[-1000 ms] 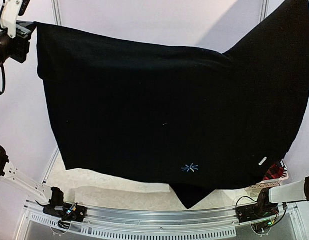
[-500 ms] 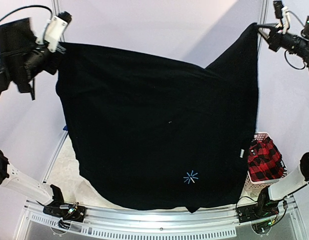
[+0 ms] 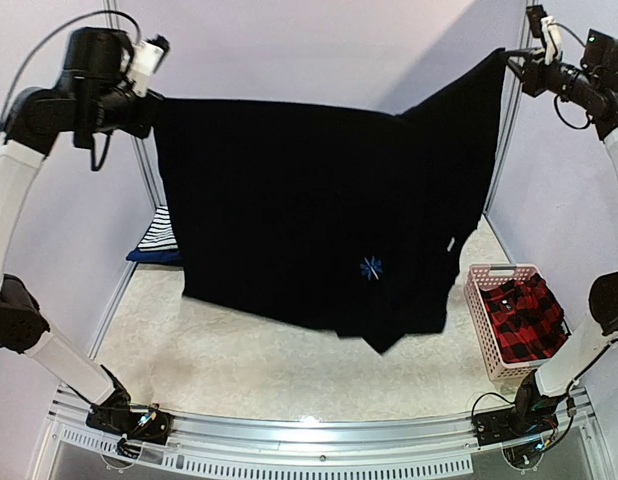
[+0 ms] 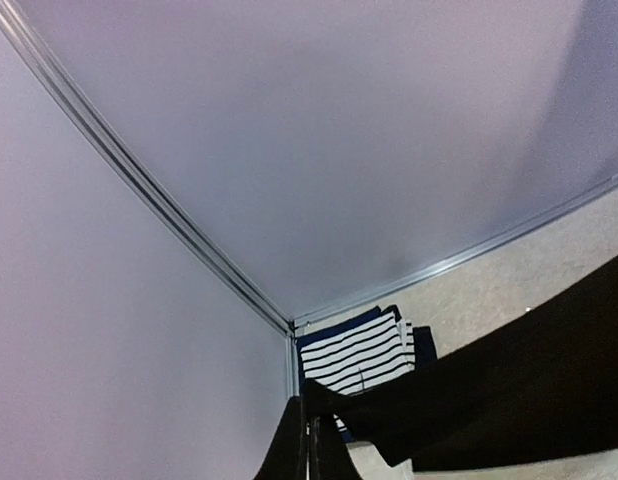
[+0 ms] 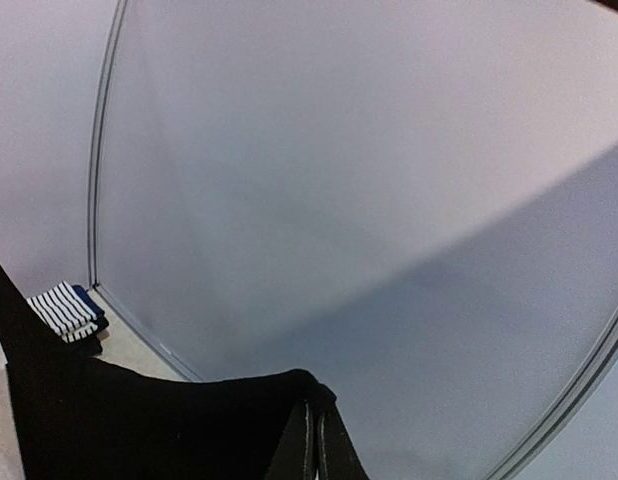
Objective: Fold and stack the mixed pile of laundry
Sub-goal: Flatten out the crumpled T-shirt at the center of the board.
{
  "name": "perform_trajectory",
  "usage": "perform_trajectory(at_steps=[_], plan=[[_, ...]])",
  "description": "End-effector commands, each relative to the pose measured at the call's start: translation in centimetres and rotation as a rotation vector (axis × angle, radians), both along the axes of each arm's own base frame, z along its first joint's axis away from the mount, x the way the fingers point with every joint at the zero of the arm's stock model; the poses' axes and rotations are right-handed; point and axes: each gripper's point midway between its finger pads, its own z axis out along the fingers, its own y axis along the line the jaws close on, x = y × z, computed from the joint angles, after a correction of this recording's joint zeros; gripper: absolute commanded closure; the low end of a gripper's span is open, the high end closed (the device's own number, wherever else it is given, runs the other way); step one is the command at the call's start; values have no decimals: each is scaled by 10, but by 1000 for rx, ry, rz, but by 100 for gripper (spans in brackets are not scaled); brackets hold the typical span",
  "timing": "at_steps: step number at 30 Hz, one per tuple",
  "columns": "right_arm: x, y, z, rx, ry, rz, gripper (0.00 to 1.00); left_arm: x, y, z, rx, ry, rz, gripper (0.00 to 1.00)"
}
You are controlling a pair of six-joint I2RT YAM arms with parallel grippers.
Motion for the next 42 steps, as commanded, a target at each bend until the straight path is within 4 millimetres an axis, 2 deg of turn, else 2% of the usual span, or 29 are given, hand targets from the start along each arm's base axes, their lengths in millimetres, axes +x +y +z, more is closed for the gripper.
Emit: perform_trajectory(at_steps=[1, 4, 6, 9, 10, 13, 16, 19, 21, 23, 26, 30, 33, 35, 37, 39, 42], plan=[[-56, 5, 64, 30, -156, 24, 100, -44, 11, 51, -131, -129, -71, 100], [-95, 17, 80, 31, -199, 99, 100, -77, -3, 75, -112, -199, -162, 100], [-134, 25, 94, 28, -246, 146, 100, -103, -2, 94, -106, -258, -197, 100], [-185, 32, 110, 22, -312, 185, 100, -134, 12, 119, -159, -326, -231, 100], [-210, 33, 119, 15, -359, 185, 100, -141, 18, 124, -172, -339, -237, 100], [-265, 35, 138, 7, -469, 179, 100, -152, 28, 129, -173, -350, -250, 100], [-300, 37, 154, 22, -541, 185, 100, -158, 30, 134, -163, -361, -267, 100], [-317, 36, 170, 47, -604, 185, 100, -161, 31, 146, -142, -388, -262, 100], [-321, 34, 180, 54, -643, 182, 100, -162, 27, 156, -100, -409, -246, 100], [-319, 34, 187, 52, -670, 182, 100, -164, 20, 168, -40, -432, -227, 100], [-300, 32, 190, 55, -663, 178, 100, -164, 10, 186, 36, -464, -190, 100], [-257, 30, 179, 52, -587, 166, 100, -164, 9, 195, 29, -491, -174, 100], [-212, 28, 162, 35, -504, 154, 100, -157, 5, 181, 33, -471, -146, 100], [-183, 28, 144, 24, -432, 159, 100, -144, 2, 160, 68, -437, -105, 100], [-151, 28, 120, 19, -340, 169, 100, -123, -4, 128, 110, -378, -87, 100], [-117, 28, 88, 11, -241, 174, 100, -99, -11, 85, 129, -275, -89, 100], [-77, 26, 31, -11, -102, 171, 100, -63, -25, 11, 135, -88, -111, 100]])
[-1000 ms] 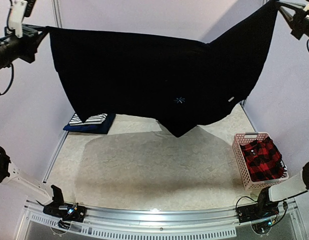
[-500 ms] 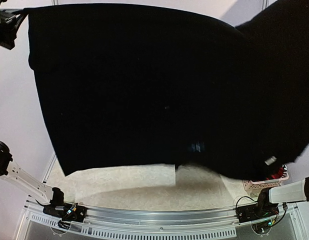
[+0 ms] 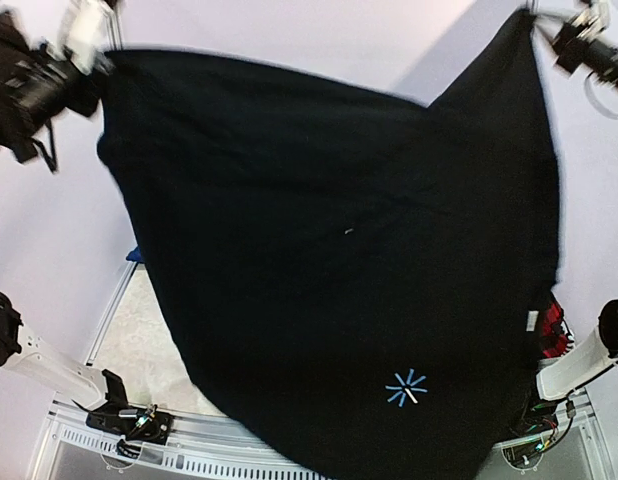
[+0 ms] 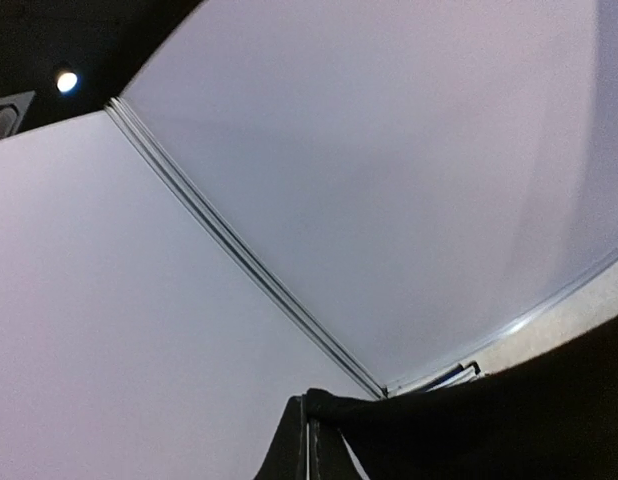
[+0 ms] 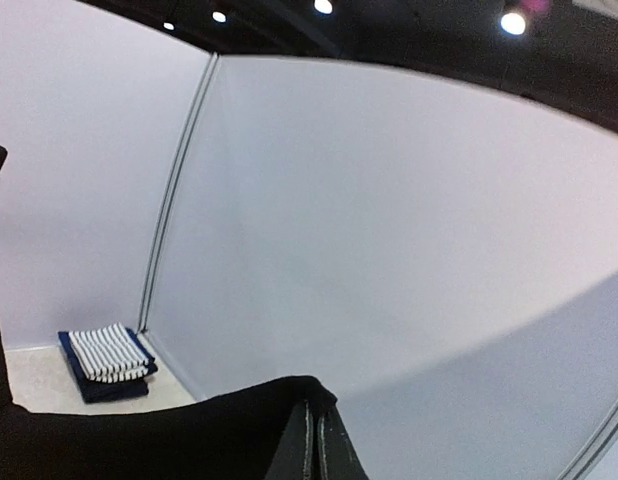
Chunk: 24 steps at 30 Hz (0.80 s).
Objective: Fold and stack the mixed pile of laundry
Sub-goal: Flatten out the crumpled T-shirt at the center of the board.
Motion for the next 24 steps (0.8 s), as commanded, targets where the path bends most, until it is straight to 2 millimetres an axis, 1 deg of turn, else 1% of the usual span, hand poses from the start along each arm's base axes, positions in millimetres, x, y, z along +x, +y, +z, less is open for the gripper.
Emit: perform_trajectory(at_steps=[1, 2, 3, 5, 6, 7, 8, 9, 10, 12, 13, 14, 16, 17, 18, 19, 21, 22, 23, 24], plan=[[47, -3, -76, -62, 174, -10, 100, 46, -26, -120, 1, 306, -51, 100], [59, -4, -101, -67, 225, -12, 100, 53, -28, -139, -1, 345, -50, 100], [65, -4, -120, -79, 259, -14, 100, 61, -29, -159, -4, 384, -47, 100], [81, -7, -166, -97, 345, -26, 100, 77, -26, -198, -25, 466, -29, 100], [88, -8, -186, -110, 375, -35, 100, 86, -24, -221, -31, 520, -12, 100], [96, -10, -215, -117, 430, -39, 100, 94, -22, -247, -32, 578, 4, 100], [102, -11, -232, -127, 454, -49, 100, 102, -20, -262, -37, 608, 13, 100], [109, -13, -248, -136, 480, -58, 100, 108, -20, -286, -35, 657, 23, 100], [114, -13, -263, -144, 503, -66, 100, 114, -19, -303, -40, 692, 29, 100], [126, -14, -287, -168, 539, -86, 100, 125, -19, -330, -46, 747, 42, 100], [135, -14, -301, -180, 561, -95, 100, 131, -17, -342, -45, 769, 54, 100], [141, -14, -309, -192, 575, -110, 100, 136, -15, -353, -44, 791, 65, 100], [161, -17, -332, -229, 611, -156, 100, 146, -12, -373, -56, 836, 81, 100], [168, -20, -338, -237, 624, -181, 100, 151, -12, -381, -56, 855, 88, 100], [178, -24, -346, -246, 643, -203, 100, 155, -10, -388, -57, 864, 98, 100], [185, -17, -351, -261, 651, -210, 100, 160, -10, -393, -58, 868, 107, 100], [208, -17, -373, -278, 713, -245, 100, 171, -8, -403, -67, 882, 123, 100], [216, -18, -375, -285, 726, -261, 100, 177, -7, -408, -73, 888, 127, 100], [229, -18, -390, -290, 763, -274, 100, 181, -7, -412, -79, 894, 131, 100], [237, -19, -396, -294, 777, -290, 100, 185, -6, -416, -84, 899, 138, 100]])
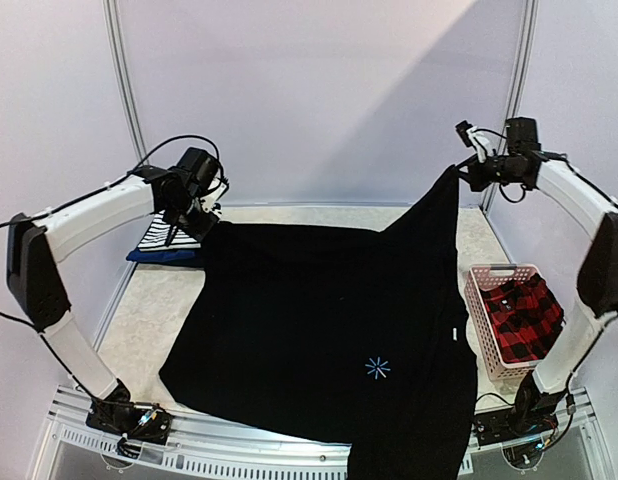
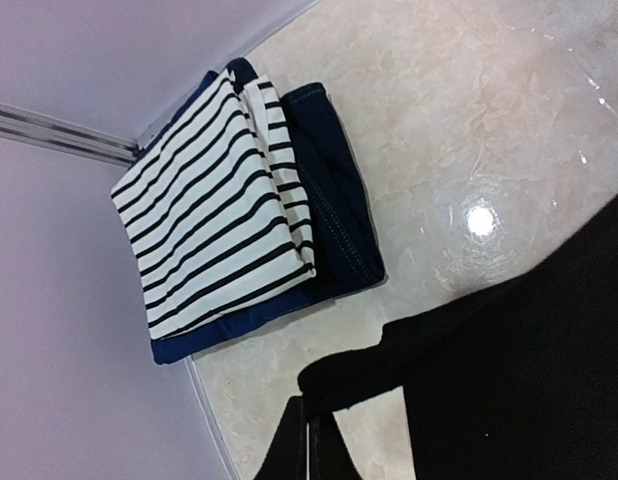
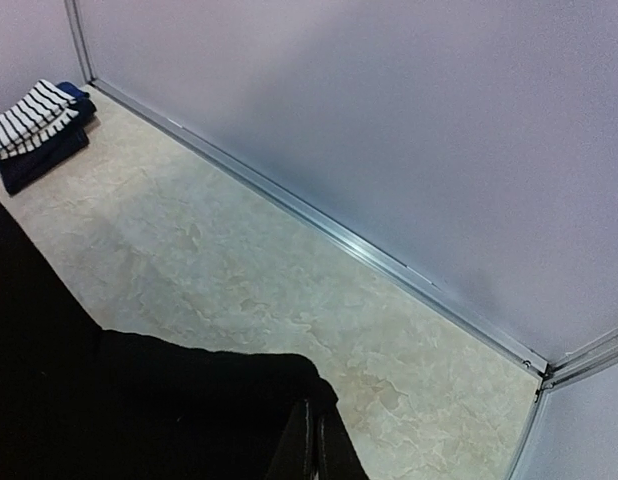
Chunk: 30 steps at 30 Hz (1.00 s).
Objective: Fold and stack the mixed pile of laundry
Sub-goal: Flatten out the crumpled T-shirt at the center of the board.
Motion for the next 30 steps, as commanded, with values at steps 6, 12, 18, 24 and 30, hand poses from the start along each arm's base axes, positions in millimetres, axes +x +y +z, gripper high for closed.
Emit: perform_trajectory(at_steps=[6, 12, 18, 24, 30], plan=[[79, -10, -49, -115, 84, -168, 100, 48, 4, -16, -78, -12, 64, 100], [105, -18, -41, -116, 54, -248, 100, 70, 16, -12, -79, -26, 95, 100], [119, -24, -25, -112, 7, -301, 100, 83, 15, -5, -79, -27, 96, 100], [107, -16, -25, -97, 49, -251, 100, 78, 14, 3, -100, -37, 86, 100], [67, -3, -35, -91, 108, -178, 100, 64, 12, -7, -114, 0, 53, 100]])
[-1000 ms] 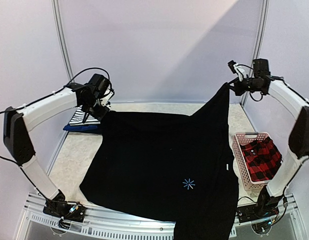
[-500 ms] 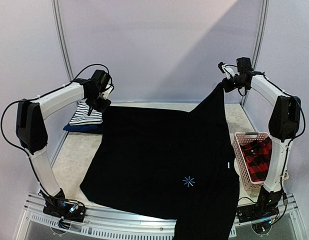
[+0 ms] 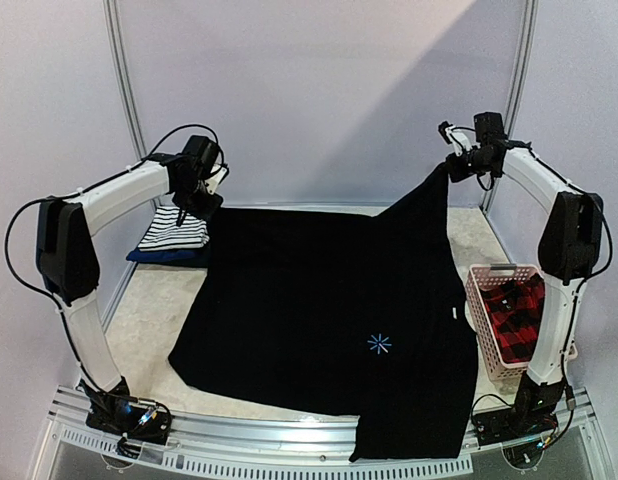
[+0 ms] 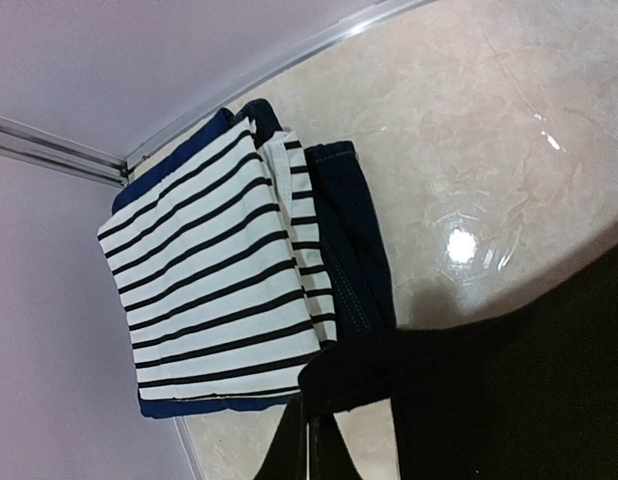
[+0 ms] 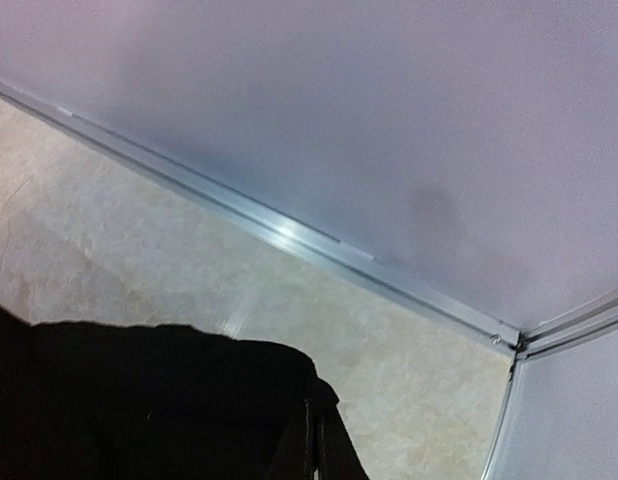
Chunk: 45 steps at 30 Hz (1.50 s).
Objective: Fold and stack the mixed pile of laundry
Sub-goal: Flatten out the crumpled T-shirt at the center of the board, then fold the flattened T-shirt at the center of the board.
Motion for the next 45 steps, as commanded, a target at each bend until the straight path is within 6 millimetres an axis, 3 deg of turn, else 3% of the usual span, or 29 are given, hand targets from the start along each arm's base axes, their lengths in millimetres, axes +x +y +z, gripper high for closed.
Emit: perform_trajectory(at_steps=[1, 12, 16, 22, 30, 38, 45], plan=[[-42, 12, 12, 19, 33, 61, 100, -12, 3, 2, -22, 14, -25, 100], [-105, 24, 5, 42, 89, 136, 100, -25, 7, -27, -7, 85, -24, 100], [-124, 23, 18, 53, 77, 134, 100, -26, 7, -21, -8, 70, -28, 100], [-152, 26, 21, 62, 88, 143, 100, -30, 8, 0, -12, 24, -50, 100], [-191, 27, 29, 90, 90, 159, 100, -40, 13, 12, 9, -16, -86, 100], [-220, 28, 28, 108, 92, 161, 100, -34, 7, 7, 30, -13, -140, 100], [-233, 32, 13, 128, 129, 186, 100, -26, -2, -18, 59, 41, -220, 100]])
